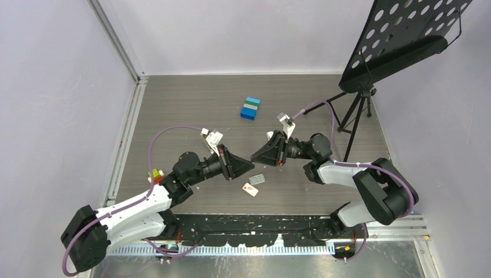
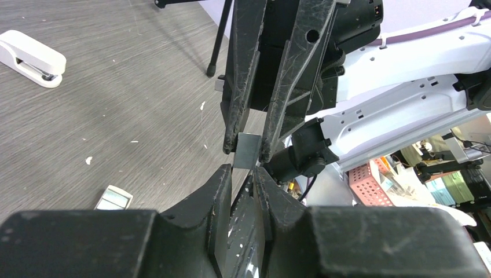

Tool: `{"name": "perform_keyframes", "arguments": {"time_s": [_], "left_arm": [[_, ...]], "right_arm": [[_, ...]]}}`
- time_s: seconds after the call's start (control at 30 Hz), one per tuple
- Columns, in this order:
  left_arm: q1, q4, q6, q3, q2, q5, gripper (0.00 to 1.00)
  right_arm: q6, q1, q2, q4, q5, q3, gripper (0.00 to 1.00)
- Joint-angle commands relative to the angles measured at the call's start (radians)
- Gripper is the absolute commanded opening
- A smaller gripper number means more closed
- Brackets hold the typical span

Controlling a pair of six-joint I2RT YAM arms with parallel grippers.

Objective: Load the staples into the stapler

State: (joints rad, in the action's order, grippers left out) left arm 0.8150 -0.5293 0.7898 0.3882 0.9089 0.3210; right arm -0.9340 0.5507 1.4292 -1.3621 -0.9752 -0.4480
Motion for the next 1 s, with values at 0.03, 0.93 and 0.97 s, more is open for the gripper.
{"name": "perform_keyframes", "arguments": {"time_s": [0.03, 0.93, 0.97], "left_arm": [[-0.004, -0.069, 0.011, -0.007, 0.000, 0.008, 0.24], [-0.004, 1.135, -0.358, 0.360, -0.421, -0.692, 0.74], [-0.004, 1.171, -0.376, 0.387, -0.421, -0.718, 0.75]], "right_arm": [[0.009, 0.008, -0.008, -0.062, -0.013, 0.000, 0.21], [0.627, 0.080, -0.166, 1.192, 0.383, -0.281, 0.17], [0.639, 0.089, -0.155, 1.215, 0.416, -0.297, 0.17]]}}
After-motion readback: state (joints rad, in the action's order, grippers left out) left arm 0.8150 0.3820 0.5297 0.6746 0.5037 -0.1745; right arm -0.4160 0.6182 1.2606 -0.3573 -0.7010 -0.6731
